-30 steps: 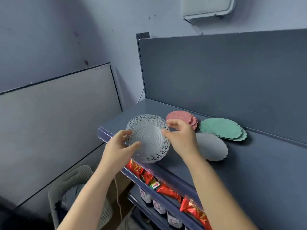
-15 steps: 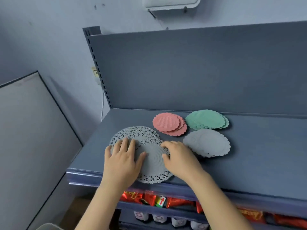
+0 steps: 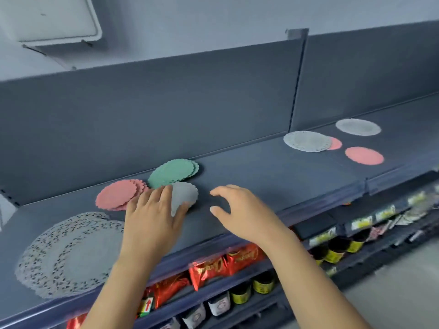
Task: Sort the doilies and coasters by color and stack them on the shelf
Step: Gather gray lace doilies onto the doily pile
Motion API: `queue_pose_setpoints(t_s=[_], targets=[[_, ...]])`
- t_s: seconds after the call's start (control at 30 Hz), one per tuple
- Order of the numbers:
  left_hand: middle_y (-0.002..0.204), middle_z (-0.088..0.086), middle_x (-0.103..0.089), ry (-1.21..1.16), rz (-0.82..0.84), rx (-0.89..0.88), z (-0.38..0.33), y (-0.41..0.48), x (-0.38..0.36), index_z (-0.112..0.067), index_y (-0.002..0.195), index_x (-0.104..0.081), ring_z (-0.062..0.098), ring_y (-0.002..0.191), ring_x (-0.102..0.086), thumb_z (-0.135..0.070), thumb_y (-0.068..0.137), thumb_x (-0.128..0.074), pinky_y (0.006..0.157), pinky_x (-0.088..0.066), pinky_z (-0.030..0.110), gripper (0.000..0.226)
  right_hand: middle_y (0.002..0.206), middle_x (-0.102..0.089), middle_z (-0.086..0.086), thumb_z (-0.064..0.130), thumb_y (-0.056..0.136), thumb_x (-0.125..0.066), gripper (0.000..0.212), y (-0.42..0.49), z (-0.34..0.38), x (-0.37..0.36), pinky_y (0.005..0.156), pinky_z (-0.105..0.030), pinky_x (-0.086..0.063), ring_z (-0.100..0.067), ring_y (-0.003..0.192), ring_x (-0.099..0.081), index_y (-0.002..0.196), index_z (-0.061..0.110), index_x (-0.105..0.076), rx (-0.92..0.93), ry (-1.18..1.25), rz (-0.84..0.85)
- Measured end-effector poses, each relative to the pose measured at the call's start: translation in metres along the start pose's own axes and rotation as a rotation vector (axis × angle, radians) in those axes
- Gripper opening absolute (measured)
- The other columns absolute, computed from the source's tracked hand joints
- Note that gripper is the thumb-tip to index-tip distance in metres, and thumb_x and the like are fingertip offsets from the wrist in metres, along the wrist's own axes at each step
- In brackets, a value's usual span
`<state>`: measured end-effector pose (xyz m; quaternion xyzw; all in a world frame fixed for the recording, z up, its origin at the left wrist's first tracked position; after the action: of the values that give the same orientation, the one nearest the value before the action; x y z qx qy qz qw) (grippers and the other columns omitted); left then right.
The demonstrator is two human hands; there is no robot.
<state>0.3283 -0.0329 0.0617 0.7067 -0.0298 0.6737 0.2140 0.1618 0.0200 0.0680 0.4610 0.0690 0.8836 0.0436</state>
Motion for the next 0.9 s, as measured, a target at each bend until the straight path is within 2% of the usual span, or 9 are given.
queue_pose_setpoints(t_s=[0.13, 0.3, 0.5, 0.63, 0.77, 0.9], targets=[[0.106, 0.012, -0.070, -0.038, -0.009, -0.092, -0.107, 0.016, -0.010, -0.005, 0.111, -0.065, 0.035, 0.097, -0.066, -0.051, 0.086, -0.032, 0.078, -0.051, 0.045, 0.062, 0.135, -0.051, 0.005, 0.032, 0.095, -0.050, 0.038, -0.040, -0.100, 0.058, 0.098, -0.037, -0.043, -0.019, 0.123, -0.048, 0.133, 0.025, -0.049, -0.113, -0.065, -0.042], [0.118, 0.010, -0.066, -0.149, -0.074, -0.112, -0.256, 0.030, -0.028, -0.008, 0.121, -0.060, 0.035, 0.109, -0.061, -0.061, 0.084, -0.028, 0.087, -0.047, 0.045, 0.072, 0.135, -0.050, 0.005, 0.034, 0.094, -0.052, 0.042, -0.088, -0.225, 0.142, 0.098, -0.034, -0.042, -0.016, 0.124, -0.047, 0.134, 0.024, -0.048, -0.180, -0.146, 0.006], [0.132, 0.007, -0.057, -0.245, -0.024, -0.147, -0.405, 0.056, -0.034, -0.012, 0.133, -0.050, 0.032, 0.121, -0.050, -0.063, 0.089, -0.041, 0.097, -0.037, 0.043, 0.069, 0.137, -0.049, 0.006, 0.034, 0.093, -0.054, 0.044, -0.129, -0.340, 0.234, 0.101, -0.030, -0.040, -0.013, 0.125, -0.046, 0.135, 0.022, -0.047, -0.278, -0.141, 0.010], [0.124, 0.004, -0.061, -0.239, -0.012, -0.183, -0.468, 0.090, -0.035, -0.015, 0.128, -0.051, 0.029, 0.114, -0.052, -0.072, 0.079, -0.024, 0.091, -0.038, 0.039, 0.080, 0.135, -0.049, 0.010, 0.035, 0.093, -0.054, 0.044, -0.127, -0.396, 0.271, 0.098, -0.025, -0.040, -0.008, 0.123, -0.046, 0.135, 0.026, -0.047, -0.301, -0.101, -0.023], [0.133, 0.003, -0.055, -0.247, 0.049, -0.161, -0.513, 0.138, -0.055, -0.017, 0.138, -0.042, 0.027, 0.121, -0.046, -0.060, 0.089, -0.043, 0.099, -0.032, 0.039, 0.065, 0.139, -0.046, 0.012, 0.036, 0.093, -0.054, 0.045, -0.110, -0.444, 0.285, 0.099, -0.023, -0.037, -0.006, 0.125, -0.045, 0.137, 0.027, -0.045, -0.290, -0.077, -0.015], [0.123, 0.007, -0.057, -0.241, 0.112, -0.097, -0.549, 0.201, -0.085, -0.010, 0.122, -0.049, 0.029, 0.116, -0.047, -0.060, 0.088, -0.046, 0.094, -0.034, 0.039, 0.059, 0.141, -0.044, 0.012, 0.036, 0.093, -0.054, 0.046, -0.071, -0.486, 0.303, 0.101, -0.026, -0.036, -0.007, 0.129, -0.041, 0.137, 0.029, -0.043, -0.251, -0.128, 0.010]])
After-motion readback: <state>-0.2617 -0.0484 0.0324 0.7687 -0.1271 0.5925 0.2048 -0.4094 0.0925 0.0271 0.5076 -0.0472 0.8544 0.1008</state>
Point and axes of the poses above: each hand's wrist, its own y-axis towards the middle knuckle, its own x-axis out of the back of the hand, z = x × y, the point moved 4 cm from there along y, towards the middle knuckle
